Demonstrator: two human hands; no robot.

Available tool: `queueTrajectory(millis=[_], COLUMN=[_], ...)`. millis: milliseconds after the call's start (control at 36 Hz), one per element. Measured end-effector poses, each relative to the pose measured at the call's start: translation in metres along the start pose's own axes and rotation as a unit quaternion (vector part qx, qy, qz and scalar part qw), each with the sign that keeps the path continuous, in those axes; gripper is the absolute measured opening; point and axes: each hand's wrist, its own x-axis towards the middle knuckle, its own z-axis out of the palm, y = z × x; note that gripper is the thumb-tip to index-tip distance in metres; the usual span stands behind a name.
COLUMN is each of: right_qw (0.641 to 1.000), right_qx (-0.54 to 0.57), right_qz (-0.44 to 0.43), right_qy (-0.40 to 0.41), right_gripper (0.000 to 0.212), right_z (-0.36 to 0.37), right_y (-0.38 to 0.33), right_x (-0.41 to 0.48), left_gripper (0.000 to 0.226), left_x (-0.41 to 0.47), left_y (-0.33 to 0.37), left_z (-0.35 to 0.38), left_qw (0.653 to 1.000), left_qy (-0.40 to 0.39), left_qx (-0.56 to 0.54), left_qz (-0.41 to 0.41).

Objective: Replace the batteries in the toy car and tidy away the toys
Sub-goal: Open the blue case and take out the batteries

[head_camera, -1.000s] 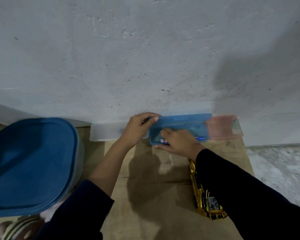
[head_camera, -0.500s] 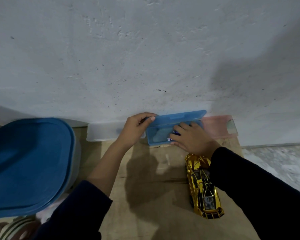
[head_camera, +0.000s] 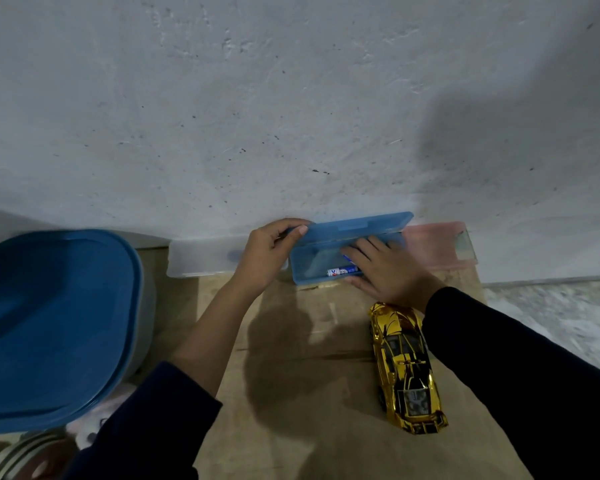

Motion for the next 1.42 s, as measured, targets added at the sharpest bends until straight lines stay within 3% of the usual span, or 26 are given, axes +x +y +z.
queueTrajectory(millis=[417, 722, 944, 1139, 1417], right_qw=[0.995, 0.994, 0.987, 0.987, 0.983], right_qx=[0.087, -0.039, 0.001, 0.082, 0.117], right_qz=[-0.03, -0.043, -0.068, -0.035, -0.031], right_qy=[-0.042, 0.09, 0.148, 0.131, 0.14], right_gripper=[0.058, 0.052, 0.05, 0.059, 0.051], right_z=[-0.015, 0.012, 0.012, 0.008, 0.0], right_y=[-0.029, -0.055, -0.052, -0.052, -0.051], right_x=[0.019, 0.046, 0.047, 0.047, 0.048], left_gripper=[0.015, 0.015, 0.016, 0.019, 0.021], left_x=[0.001, 0.001, 0.0, -0.001, -0.002], left_y=[-0.005, -0.004, -0.004, -0.005, -0.004], left_z=[0.005, 0.003, 0.003, 0.001, -0.002], left_qw=[1.0, 0.999, 0.999, 0.999, 0.999], left_qy=[0.021, 0.02, 0.02, 0.011, 0.003], left_qx=[0.009, 0.012, 0.012, 0.024, 0.003], left_qz=[0.014, 0.035, 0.037, 0.041, 0.038])
